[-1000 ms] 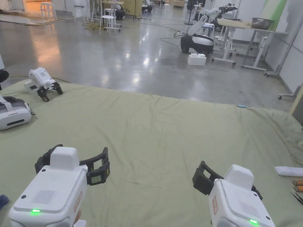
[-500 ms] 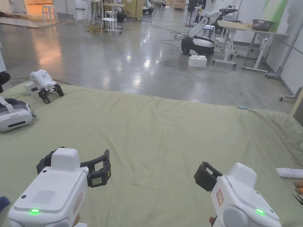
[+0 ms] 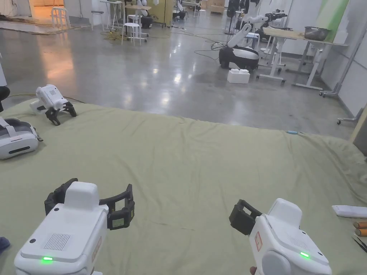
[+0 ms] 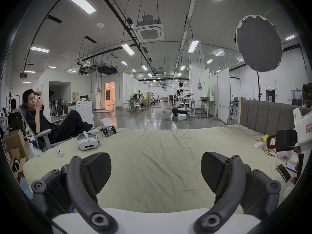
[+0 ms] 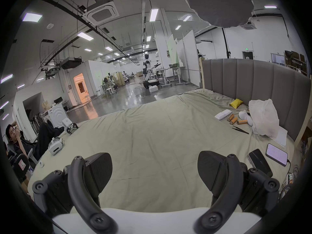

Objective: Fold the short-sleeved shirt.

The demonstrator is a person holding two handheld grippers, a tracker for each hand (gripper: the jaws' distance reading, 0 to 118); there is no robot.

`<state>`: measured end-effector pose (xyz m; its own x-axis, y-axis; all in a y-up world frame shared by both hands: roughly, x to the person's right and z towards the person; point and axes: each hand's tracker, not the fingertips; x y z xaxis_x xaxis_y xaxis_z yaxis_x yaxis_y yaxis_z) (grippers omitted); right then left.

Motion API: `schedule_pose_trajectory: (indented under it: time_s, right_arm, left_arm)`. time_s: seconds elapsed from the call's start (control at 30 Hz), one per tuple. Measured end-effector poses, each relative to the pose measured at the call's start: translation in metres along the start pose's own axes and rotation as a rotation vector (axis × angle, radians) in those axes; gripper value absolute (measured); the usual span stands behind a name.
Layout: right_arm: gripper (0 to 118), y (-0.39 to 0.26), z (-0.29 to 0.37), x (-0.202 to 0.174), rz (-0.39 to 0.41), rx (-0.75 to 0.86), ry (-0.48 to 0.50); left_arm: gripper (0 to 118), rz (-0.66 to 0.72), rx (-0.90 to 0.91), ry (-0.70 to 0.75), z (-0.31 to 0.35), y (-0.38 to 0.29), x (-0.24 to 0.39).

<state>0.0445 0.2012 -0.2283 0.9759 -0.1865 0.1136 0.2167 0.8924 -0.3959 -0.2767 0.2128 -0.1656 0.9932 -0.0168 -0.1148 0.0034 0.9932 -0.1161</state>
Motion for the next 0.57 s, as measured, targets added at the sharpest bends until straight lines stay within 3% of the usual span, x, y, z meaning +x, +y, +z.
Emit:
schedule_pose_trajectory:
  time_s: [0.23,0.57]
  right_arm:
    - [104,0.0,0.001,0.003,0.005,0.067,0.034]
    - [105,-0.011,0.0,-0.006,0.165,0.185,0.021]
  left_arm:
    - [108,0.04,0.056,-0.035,-0.001,-0.001,-0.008]
    - [108,0.004,0.032,-0.006,-0.008,0.001,-0.003]
